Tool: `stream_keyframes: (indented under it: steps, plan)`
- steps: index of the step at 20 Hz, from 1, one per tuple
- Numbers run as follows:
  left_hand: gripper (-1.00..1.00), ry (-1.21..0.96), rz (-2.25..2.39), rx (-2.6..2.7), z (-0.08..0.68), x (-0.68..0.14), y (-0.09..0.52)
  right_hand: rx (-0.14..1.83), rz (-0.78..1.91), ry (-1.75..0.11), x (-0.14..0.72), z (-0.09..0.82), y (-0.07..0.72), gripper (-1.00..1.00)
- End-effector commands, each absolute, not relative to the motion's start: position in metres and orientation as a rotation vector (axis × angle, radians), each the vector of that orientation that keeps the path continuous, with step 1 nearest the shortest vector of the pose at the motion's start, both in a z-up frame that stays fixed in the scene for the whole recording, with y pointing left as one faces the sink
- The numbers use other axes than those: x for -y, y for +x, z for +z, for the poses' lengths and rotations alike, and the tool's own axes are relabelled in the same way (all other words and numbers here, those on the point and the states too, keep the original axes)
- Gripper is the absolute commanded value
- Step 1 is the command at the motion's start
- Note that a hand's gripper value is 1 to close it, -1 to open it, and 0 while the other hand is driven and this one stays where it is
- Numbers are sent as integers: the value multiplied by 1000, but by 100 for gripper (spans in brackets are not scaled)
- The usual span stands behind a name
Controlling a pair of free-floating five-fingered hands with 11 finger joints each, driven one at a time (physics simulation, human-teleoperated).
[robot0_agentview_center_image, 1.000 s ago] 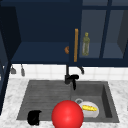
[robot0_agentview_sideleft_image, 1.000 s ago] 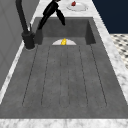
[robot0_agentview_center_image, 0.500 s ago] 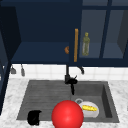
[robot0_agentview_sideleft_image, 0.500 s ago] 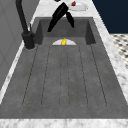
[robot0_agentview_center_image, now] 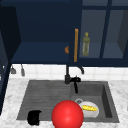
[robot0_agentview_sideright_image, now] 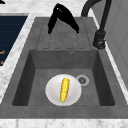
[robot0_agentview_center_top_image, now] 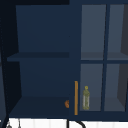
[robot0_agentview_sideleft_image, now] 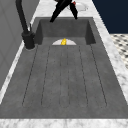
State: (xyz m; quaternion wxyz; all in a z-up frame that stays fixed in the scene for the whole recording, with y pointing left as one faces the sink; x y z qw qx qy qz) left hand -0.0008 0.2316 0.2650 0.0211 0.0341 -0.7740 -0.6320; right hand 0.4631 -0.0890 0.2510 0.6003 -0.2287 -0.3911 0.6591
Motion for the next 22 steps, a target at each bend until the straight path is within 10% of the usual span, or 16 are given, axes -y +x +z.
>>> stream_keyframes:
  steps: [1, 16, 22]
  plan:
    - [0, 106, -1959, 2399, 265, -232, -1, 882, 1518, -692, 96, 256, 458, -100]
    - [0, 106, -1959, 2399, 265, -232, -1, 905, 1359, -1262, 93, 251, 466, -100]
    - [0, 106, -1959, 2399, 265, -232, -1, 954, 1336, -1139, 107, 218, 497, -100]
